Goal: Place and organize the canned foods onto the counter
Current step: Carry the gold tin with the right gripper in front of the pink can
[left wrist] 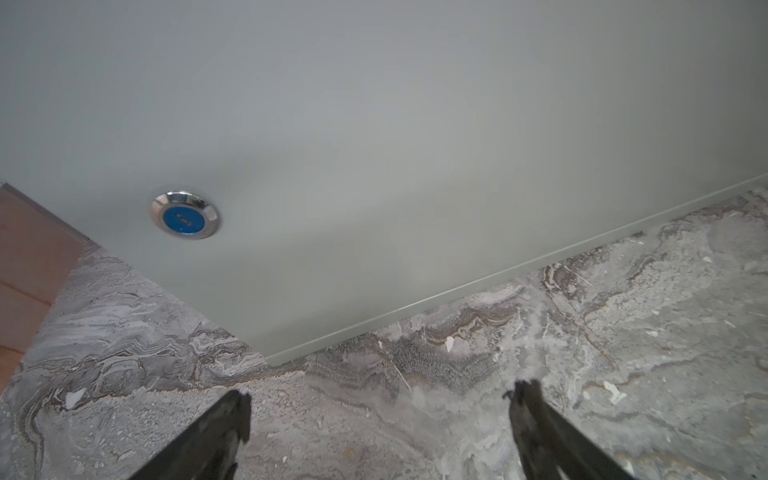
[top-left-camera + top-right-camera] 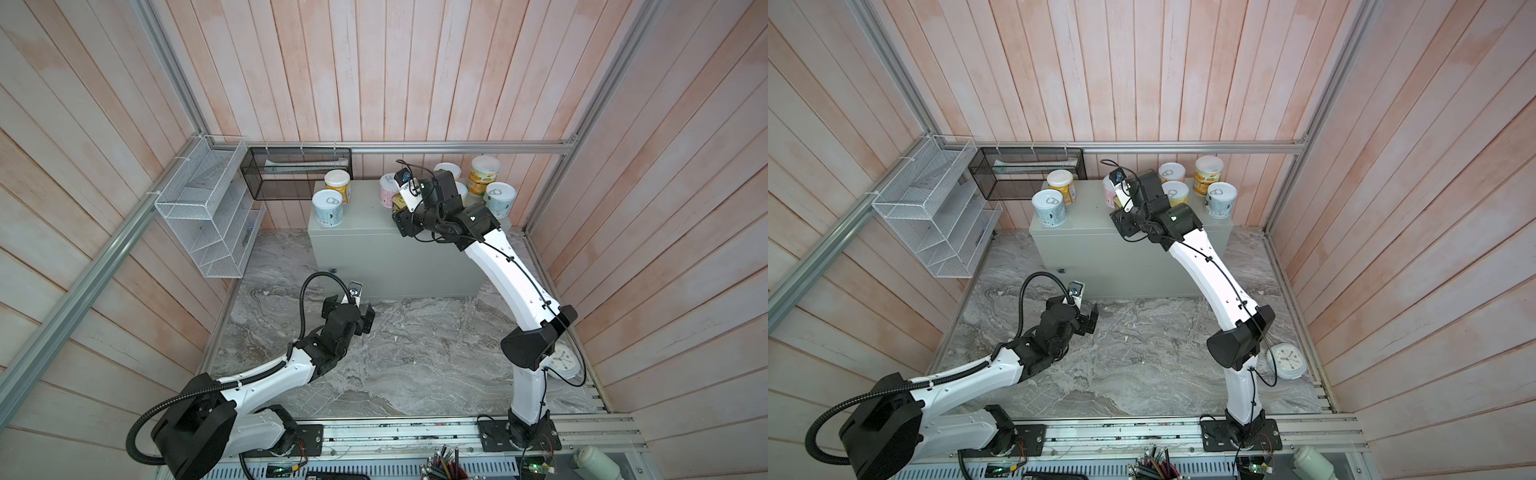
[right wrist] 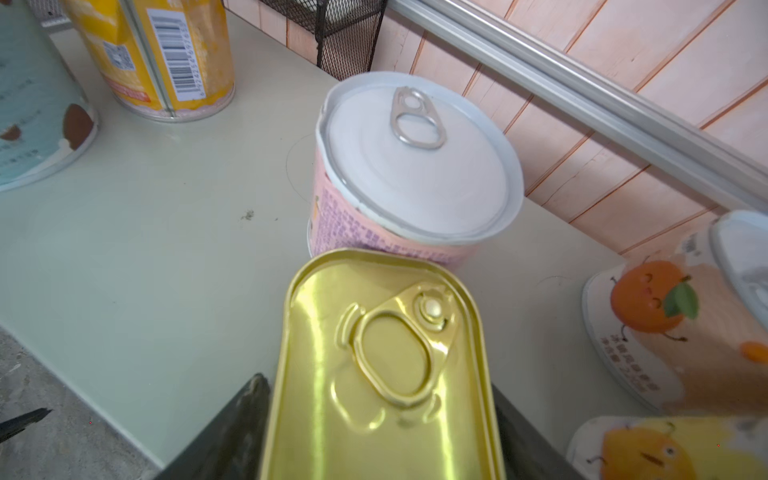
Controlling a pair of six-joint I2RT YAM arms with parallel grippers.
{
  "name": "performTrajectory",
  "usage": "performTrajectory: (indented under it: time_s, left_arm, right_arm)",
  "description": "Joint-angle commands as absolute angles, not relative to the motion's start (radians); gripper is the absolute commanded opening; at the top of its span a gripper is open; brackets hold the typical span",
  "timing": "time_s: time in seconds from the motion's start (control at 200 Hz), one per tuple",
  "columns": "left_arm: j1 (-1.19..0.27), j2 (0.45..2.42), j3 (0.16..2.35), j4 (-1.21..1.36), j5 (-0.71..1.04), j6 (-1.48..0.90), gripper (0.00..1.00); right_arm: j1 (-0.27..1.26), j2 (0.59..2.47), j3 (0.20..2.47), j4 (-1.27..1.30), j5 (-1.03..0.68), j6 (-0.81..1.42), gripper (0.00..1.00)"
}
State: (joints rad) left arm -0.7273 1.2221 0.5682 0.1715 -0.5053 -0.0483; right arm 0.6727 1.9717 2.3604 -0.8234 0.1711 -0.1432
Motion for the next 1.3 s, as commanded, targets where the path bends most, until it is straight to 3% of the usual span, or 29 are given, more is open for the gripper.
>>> performTrajectory:
  time_s: [0.0, 0.415, 0.925, 1.025, 1.295]
  left_arm:
    - [-0.723, 1.231, 0.600, 0.163, -0.518, -0.045, 1.00]
    - [-0.723, 1.245, 0.603, 0.165, -0.511, -0.047, 1.00]
    - [-0.723, 1.257, 0.612, 0.155, -0.515, -0.049, 1.00]
    - [-0.723, 1.254, 0.612, 0.152, -0.515, -0.050, 1.00]
    - [-0.723, 1.252, 0.612, 0.149, -0.515, -0.047, 1.00]
  right_arm:
    - [0.682, 1.871, 2.248, -0.738, 0.197, -0.103, 0.76]
    - [0.695, 1.492, 1.601, -0.274, 0.175, -0.023, 0.72]
    - [0.674, 1.481, 1.556, -0.203, 0.129, -0.019, 0.65]
    - [0.669, 1.483, 1.557, -0.189, 0.116, -0.017, 0.59]
    - [0.661, 1.516, 1.592, -0.194, 0.117, -0.034, 0.59]
